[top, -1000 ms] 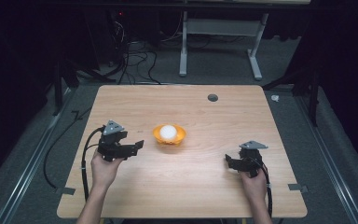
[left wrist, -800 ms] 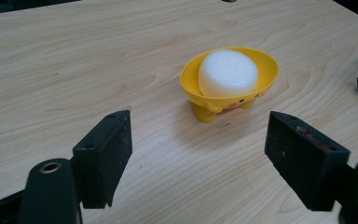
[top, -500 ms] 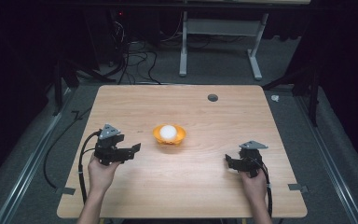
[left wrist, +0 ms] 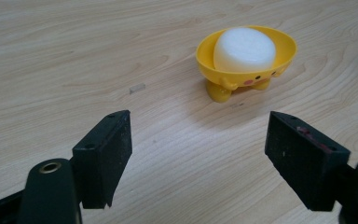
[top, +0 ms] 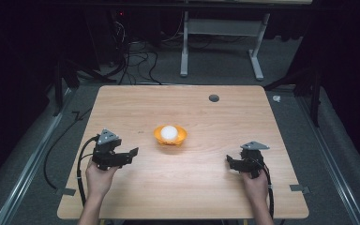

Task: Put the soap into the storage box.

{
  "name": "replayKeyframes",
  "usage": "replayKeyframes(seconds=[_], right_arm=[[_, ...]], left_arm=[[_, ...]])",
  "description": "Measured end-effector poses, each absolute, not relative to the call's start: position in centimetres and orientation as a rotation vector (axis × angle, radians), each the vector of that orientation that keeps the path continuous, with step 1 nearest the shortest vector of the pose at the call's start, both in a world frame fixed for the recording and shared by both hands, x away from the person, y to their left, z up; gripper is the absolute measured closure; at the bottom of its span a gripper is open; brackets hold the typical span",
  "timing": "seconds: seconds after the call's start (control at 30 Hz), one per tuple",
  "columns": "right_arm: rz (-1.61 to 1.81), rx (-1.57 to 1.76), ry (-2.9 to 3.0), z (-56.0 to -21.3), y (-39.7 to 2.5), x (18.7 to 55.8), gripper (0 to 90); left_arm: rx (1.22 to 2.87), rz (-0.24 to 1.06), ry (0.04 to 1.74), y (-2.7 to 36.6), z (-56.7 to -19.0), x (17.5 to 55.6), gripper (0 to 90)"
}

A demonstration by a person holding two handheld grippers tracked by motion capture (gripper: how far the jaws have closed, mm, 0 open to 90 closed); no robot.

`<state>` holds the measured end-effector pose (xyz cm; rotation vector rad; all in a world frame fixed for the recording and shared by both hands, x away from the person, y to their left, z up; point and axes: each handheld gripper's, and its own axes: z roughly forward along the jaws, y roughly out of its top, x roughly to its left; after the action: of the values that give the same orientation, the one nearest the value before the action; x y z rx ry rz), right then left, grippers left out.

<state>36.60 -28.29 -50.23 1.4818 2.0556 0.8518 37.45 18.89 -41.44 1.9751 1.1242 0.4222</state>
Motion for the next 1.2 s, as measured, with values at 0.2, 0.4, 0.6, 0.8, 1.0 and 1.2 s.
replayKeyframes(seconds=[0.2, 0.4, 0.6, 0.8, 1.0, 1.2], right_arm=[[0.852, 1.482, 2.055, -50.2, -28.3, 36.6, 23.2], [0.852, 1.482, 2.055, -50.2, -28.3, 36.6, 23.2], [0.852, 1.482, 2.055, -50.2, -28.3, 36.6, 23.2], [0.851, 1.482, 2.055, -50.2, -28.3, 36.6, 23.2], [0.851, 1.482, 2.055, -50.2, -28.3, 36.6, 23.2], [0.851, 1.481, 2.055, -50.2, -28.3, 36.6, 23.2]], left_arm=[[1.974, 0.418, 1.14, 19.3, -41.9, 37.3, 23.8], [1.969, 0.412, 1.155, 19.8, -42.3, 37.1, 23.7], [1.966, 0.402, 1.166, 20.1, -42.8, 37.0, 23.8], [1.975, 0.396, 1.175, 20.2, -43.2, 36.9, 23.8], [1.974, 0.39, 1.185, 20.5, -43.6, 36.8, 23.8], [1.973, 0.378, 1.207, 20.8, -44.2, 36.6, 23.8]])
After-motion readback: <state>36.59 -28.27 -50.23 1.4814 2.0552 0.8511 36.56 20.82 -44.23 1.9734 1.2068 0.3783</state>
